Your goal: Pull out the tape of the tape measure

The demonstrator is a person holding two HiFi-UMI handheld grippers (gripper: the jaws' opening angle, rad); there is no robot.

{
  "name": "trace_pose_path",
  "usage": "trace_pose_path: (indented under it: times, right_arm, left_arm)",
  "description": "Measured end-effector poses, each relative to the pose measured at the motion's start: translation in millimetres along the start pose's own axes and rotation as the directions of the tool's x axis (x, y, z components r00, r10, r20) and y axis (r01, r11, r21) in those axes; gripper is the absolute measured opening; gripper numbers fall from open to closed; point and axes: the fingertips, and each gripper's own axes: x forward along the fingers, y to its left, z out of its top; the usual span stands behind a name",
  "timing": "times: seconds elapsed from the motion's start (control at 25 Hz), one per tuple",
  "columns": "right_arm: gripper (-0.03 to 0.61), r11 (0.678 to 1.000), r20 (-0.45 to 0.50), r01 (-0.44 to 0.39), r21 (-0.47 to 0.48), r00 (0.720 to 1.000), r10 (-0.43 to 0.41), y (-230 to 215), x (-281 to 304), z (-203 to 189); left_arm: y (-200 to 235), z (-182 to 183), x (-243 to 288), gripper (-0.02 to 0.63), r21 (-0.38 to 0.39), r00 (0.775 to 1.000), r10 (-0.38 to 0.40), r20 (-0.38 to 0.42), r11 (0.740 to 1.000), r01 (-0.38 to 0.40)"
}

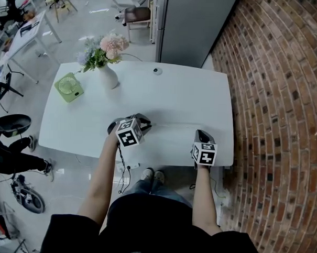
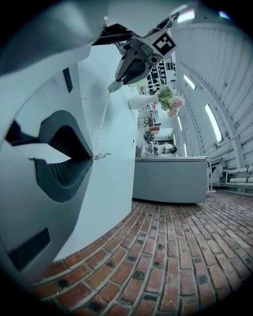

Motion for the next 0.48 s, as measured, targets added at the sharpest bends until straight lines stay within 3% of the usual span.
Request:
trace_pose_path:
  times: [0.32, 0.48]
  right_arm:
    - [0.003, 0.998, -0.017, 0.053, 0.019, 0.998, -0.053, -26, -4, -10]
    - [0.003, 0.997, -0.026, 0.071, 0.023, 0.997, -0.071, -35, -5, -13]
  left_arm:
    - [5, -19, -7, 0.071, -0.04, 1.0, 0.007, -0.009, 0.999, -0.007]
    - [5, -24, -7, 0.071, -0.023, 0.999, 0.005, -0.032, 1.0, -0.006]
